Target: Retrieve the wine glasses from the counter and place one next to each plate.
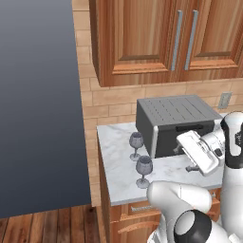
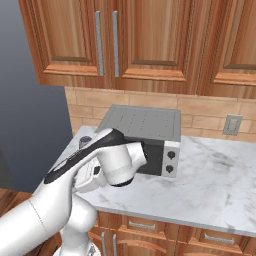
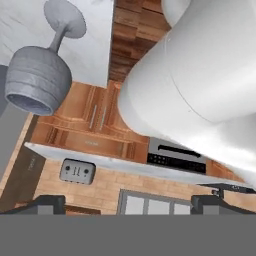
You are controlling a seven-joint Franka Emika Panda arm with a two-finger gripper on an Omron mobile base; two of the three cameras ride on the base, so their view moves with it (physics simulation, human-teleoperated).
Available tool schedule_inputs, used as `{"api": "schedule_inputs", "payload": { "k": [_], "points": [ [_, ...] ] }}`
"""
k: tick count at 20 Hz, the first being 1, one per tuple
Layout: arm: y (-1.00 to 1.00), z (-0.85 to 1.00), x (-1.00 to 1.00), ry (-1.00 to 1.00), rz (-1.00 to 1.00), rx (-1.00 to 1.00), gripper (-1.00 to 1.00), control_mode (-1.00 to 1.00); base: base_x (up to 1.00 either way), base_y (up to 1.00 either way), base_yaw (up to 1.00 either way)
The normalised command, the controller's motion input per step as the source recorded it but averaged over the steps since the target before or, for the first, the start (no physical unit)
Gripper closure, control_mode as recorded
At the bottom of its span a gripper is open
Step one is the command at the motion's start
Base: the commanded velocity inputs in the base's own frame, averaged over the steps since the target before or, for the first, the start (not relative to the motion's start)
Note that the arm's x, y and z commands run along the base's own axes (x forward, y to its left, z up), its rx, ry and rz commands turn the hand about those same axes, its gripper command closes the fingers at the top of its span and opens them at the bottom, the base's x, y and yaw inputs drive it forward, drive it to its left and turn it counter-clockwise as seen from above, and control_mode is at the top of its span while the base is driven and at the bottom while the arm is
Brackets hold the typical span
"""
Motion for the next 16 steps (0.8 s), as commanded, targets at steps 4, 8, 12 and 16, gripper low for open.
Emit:
{"api": "schedule_inputs", "payload": {
  "k": [4, 8, 12, 16],
  "points": [
    [0.27, -0.28, 0.16, 0.0, -0.1, 0.0, -1.0, -1.0, 0.0, 0.0, 0.0],
    [0.16, -0.27, 0.14, 0.0, -0.11, 0.0, -1.0, -1.0, 0.0, 0.0, 0.0],
    [0.06, -0.26, 0.01, 0.0, -0.09, 0.0, -1.0, -1.0, 0.0, 0.0, 0.0],
    [0.01, -0.27, 0.03, 0.0, -0.07, 0.0, -1.0, -1.0, 0.0, 0.0, 0.0]
  ]
}}
